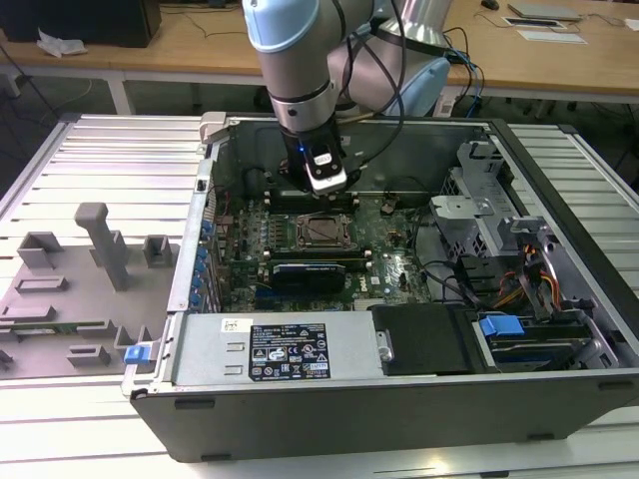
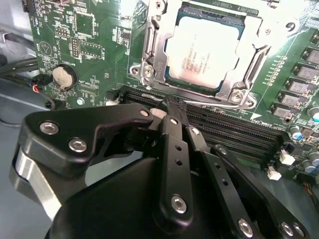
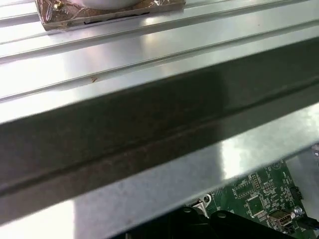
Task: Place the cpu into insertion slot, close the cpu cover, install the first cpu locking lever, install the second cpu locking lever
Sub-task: 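Install the first cpu locking lever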
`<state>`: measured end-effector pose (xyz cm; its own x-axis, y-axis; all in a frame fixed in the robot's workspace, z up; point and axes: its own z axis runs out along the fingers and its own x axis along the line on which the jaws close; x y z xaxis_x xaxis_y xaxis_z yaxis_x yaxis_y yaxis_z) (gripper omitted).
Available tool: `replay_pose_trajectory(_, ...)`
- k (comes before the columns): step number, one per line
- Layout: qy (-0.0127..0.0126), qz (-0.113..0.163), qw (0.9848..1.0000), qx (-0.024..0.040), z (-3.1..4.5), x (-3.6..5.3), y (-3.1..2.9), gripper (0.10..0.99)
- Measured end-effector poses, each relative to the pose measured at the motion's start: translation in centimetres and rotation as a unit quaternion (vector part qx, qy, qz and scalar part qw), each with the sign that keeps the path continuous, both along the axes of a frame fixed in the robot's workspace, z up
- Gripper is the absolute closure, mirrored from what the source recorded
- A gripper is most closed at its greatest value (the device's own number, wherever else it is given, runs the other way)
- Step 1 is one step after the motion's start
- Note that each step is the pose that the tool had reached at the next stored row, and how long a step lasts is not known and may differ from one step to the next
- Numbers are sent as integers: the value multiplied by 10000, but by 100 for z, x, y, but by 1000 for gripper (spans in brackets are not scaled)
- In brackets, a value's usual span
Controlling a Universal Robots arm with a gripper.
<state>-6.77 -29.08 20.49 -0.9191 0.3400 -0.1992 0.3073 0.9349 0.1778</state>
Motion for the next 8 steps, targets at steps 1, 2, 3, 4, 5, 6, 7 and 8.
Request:
replay_pose_trajectory(1, -1, 0, 10000, -7, -8, -1, 0, 980)
replay_pose_trajectory(2, -2, 0, 10000, -12, -15, -2, 0, 980)
replay_pose_trajectory(3, -4, 0, 10000, -22, -29, -4, 0, 980)
replay_pose_trajectory(4, -5, 0, 10000, -34, -44, -6, 0, 980)
replay_pose_trajectory(5, -6, 0, 10000, -42, -54, -7, 0, 980)
replay_pose_trajectory(6, -6, 0, 10000, -49, -59, -7, 0, 980)
replay_pose_trajectory(7, -6, 0, 10000, -56, -64, -8, 0, 980)
replay_pose_trajectory(8, -7, 0, 10000, -64, -73, -9, 0, 980)
